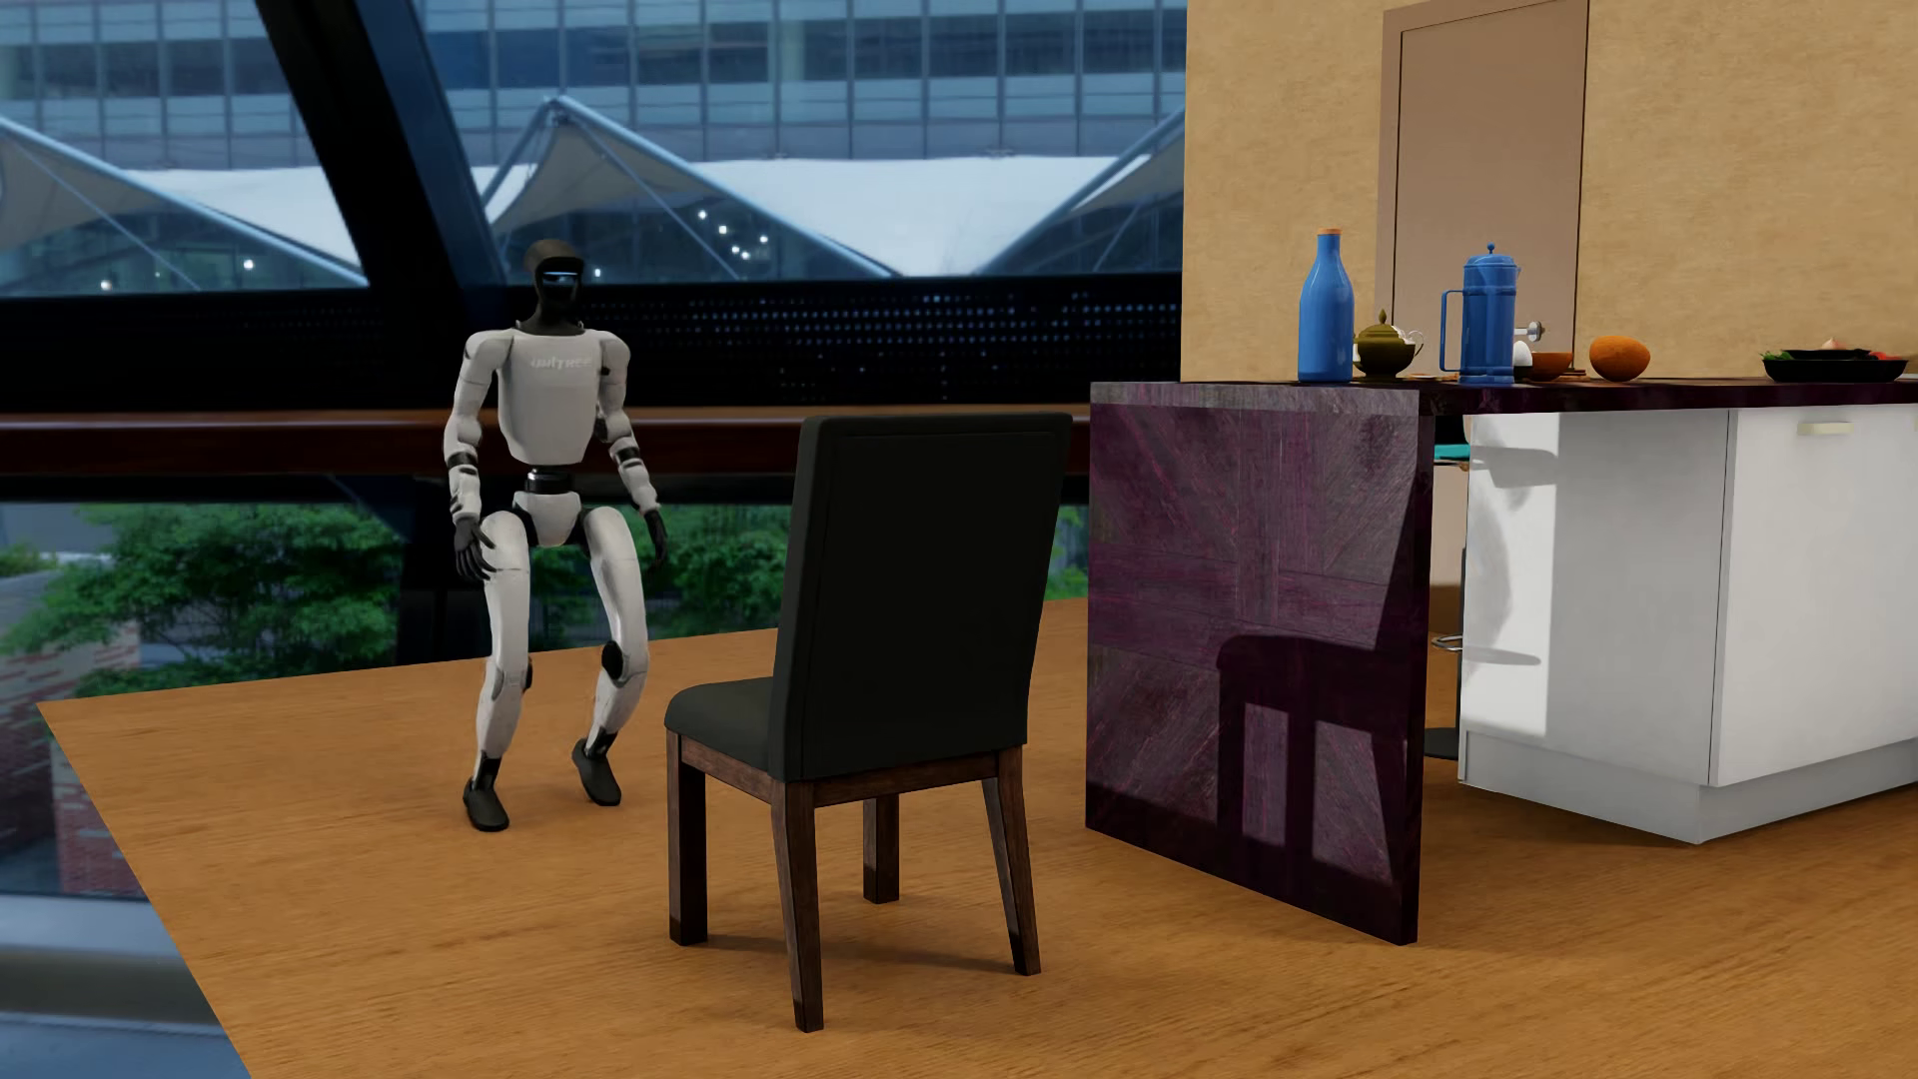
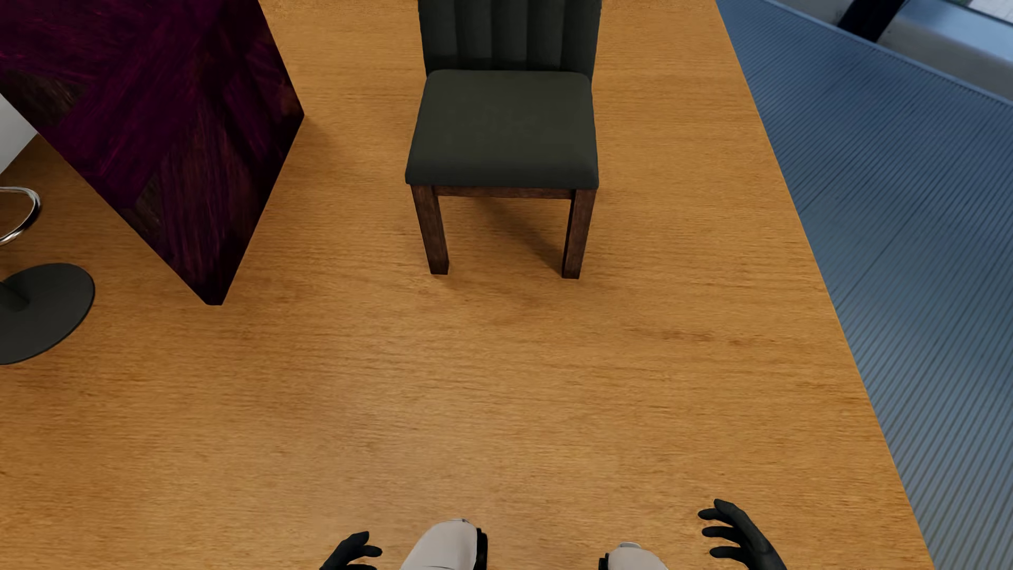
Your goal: Walk towards the dark chair
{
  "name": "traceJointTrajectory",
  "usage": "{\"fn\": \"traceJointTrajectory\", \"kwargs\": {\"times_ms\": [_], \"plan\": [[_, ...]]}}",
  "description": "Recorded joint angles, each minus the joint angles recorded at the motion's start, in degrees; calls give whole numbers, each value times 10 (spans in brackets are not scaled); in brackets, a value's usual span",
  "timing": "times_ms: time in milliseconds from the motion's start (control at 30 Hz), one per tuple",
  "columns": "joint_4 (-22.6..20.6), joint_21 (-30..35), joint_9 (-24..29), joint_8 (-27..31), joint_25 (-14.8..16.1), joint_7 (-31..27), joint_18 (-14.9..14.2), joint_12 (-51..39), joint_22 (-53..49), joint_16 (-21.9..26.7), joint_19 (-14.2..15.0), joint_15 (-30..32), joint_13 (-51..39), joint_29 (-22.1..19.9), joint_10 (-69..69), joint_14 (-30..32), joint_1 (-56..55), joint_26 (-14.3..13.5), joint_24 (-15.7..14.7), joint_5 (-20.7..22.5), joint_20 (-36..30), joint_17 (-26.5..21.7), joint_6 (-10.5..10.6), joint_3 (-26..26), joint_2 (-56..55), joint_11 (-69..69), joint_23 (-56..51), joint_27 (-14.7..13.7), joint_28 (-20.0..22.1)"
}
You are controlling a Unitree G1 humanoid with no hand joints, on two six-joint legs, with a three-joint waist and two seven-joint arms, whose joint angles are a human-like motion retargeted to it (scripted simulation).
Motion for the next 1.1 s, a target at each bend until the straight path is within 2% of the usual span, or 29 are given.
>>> {"fn": "traceJointTrajectory", "kwargs": {"times_ms": [33, 67, 100, 133, 167, 200, 233, 267, 300, 333, 367, 400, 433, 467, 500, 533, 567, 600, 633, 667, 700, 733, 800, 867, 933, 1000, 1067, 1100], "plan": [[15, 4, -8, -7, -16, -6, 75, 3, 9, 8, 14, 42, -2, -1, -101, -73, 8, -28, 10, 8, 6, 10, 6, -17, -14, 48, -8, 25, -12], [26, 4, -24, -8, -25, -3, 16, 2, 51, 30, 18, 109, -12, -8, -187, -118, 35, -61, 21, 5, -24, 44, -2, -29, -55, 127, 12, 35, -17], [21, 19, -27, 7, -14, -5, 16, -10, 60, 31, 14, 59, -13, -12, -191, -129, 54, -84, 14, 17, -23, 51, -19, -33, -65, 119, 6, 35, -17], [12, 21, -28, 17, 8, -3, 19, -16, 47, 25, 6, -5, -10, -11, -194, -133, 70, -104, -4, 22, -29, 36, -38, -32, -71, 83, -8, 19, -13], [7, 1, -27, 19, 35, -3, 18, -5, 22, 13, -5, -20, -18, -8, -170, -129, 74, -124, -28, 28, -31, 29, -55, -33, -72, 30, 12, -17, -8], [-1, 0, -27, 0, 57, 10, 8, 11, -11, 10, -20, 3, -22, -7, -118, -105, 60, -138, -52, 9, -35, 13, -78, -21, -68, -46, 15, -47, -12], [-9, 0, -33, -12, 72, 6, 8, 21, -21, 1, -38, 99, -23, -10, -50, -75, 31, -149, -73, -1, -19, -6, -81, -4, -49, -112, 37, -83, -26], [-6, 21, -41, -17, 83, -4, -6, 19, 3, 15, -36, 92, -19, -23, -44, -80, 28, -150, -88, 3, -22, -8, -66, 8, -43, -110, 16, -92, -44], [3, 29, -58, -18, 86, -14, -22, 24, 38, 25, -34, 89, -21, -37, -113, -153, 63, -138, -92, 11, -12, 16, -48, 6, -43, -113, -6, -88, -57], [7, 36, -66, -7, 85, -10, 11, 28, 58, 38, -30, 68, -28, -48, -157, -186, 94, -115, -91, 22, -1, 40, -39, 2, -43, -104, -9, -80, -63], [-1, 42, -70, 6, 78, -7, 12, 18, 65, 44, -25, 10, -11, -51, -174, -181, 105, -79, -84, 27, 4, 38, -40, -6, -50, -60, -17, -75, -57], [-3, 30, -70, 9, 67, -9, 11, 27, 47, 30, -21, -42, -1, -43, -186, -179, 117, -52, -80, 32, 9, 32, -36, -20, -54, -8, -17, -62, -38], [-7, 14, -69, 9, 57, -9, 9, 30, 43, 24, -16, -70, 3, -30, -197, -176, 126, -36, -79, 27, -3, 32, -37, -29, -51, 13, -6, -45, -20], [-11, 6, -70, 9, 47, -5, 3, 27, 21, 17, -7, -52, 1, -17, -195, -178, 121, -26, -81, 10, -3, 27, -41, -23, -41, -47, 16, -31, -10], [-10, 16, -62, 8, 45, -9, 13, 13, 2, 0, -11, 36, 6, -9, -167, -171, 103, -26, -86, 13, -3, 0, -27, -11, -36, -74, 29, -26, -11], [-2, 22, -58, 2, 51, -9, 14, 4, 15, 2, -43, 46, 8, -10, -178, -169, 94, -36, -98, 19, -18, -5, -8, -9, -37, -87, 10, -13, -16], [3, 22, -49, 5, 63, -3, 3, 8, 45, 18, -27, 40, -4, -17, -203, -161, 108, -52, -115, 21, -17, 22, -1, -17, -28, -102, -1, -3, -24], [3, 21, -50, 5, 76, -4, 2, 13, 42, 27, -13, 47, -2, -21, -224, -149, 111, -53, -128, 21, -2, 34, 5, -19, -25, -120, -4, -7, -30], [0, 17, -50, 5, 87, -6, 2, 13, 41, 23, -10, 37, 2, -21, -244, -138, 116, -52, -136, 20, 10, 35, 11, -22, -21, -132, -4, -15, -31], [-6, 12, -53, 8, 92, -4, 2, 19, 44, 18, -13, 2, 4, -15, -261, -129, 122, -53, -141, 14, 2, 40, 7, -29, -25, -121, 0, -25, -24], [-9, 18, -50, 7, 95, -7, 0, 10, 36, 17, -17, 39, 8, -4, -256, -133, 121, -54, -139, 12, -1, 29, 5, -27, -20, -129, 9, -36, -22], [-6, 26, -52, 6, 97, -8, -1, -2, 35, 12, -39, 67, 11, 6, -253, -135, 116, -58, -134, 17, -1, 15, 7, -23, -19, -142, 11, -44, -22], [-3, 23, -49, 5, 95, -9, -4, -27, 40, 2, -41, 67, 15, 22, -249, -137, 116, -75, -115, 20, -14, 12, 3, -19, -19, -140, 7, -45, -16], [6, 29, -45, 1, 82, -13, -5, -25, 47, 7, -45, 74, 12, 28, -245, -140, 116, -87, -99, 29, -19, 10, 7, -30, -11, -152, -6, -32, -8], [7, 27, -52, 3, 73, -11, -6, -7, 53, 17, -43, 64, 10, 17, -255, -136, 122, -77, -96, 30, 4, 34, -8, -20, -10, -153, -10, -24, -3], [5, 32, -57, 3, 73, -17, -8, 9, 45, 25, -46, 70, -13, 6, -256, -137, 122, -59, -102, 31, -1, 31, -21, -19, -7, -154, -4, -18, 4], [4, 39, -64, 10, 80, -12, -7, -4, 46, 5, -44, 64, -2, -3, -257, -139, 120, -51, -110, 33, -7, 22, -29, -33, -14, -150, -10, -41, 14], [4, 29, -61, 13, 82, -10, -8, -18, 46, 9, -44, 64, 4, -4, -263, -138, 127, -58, -114, 34, -2, 24, -34, -45, -9, -151, -1, -46, 15]]}}
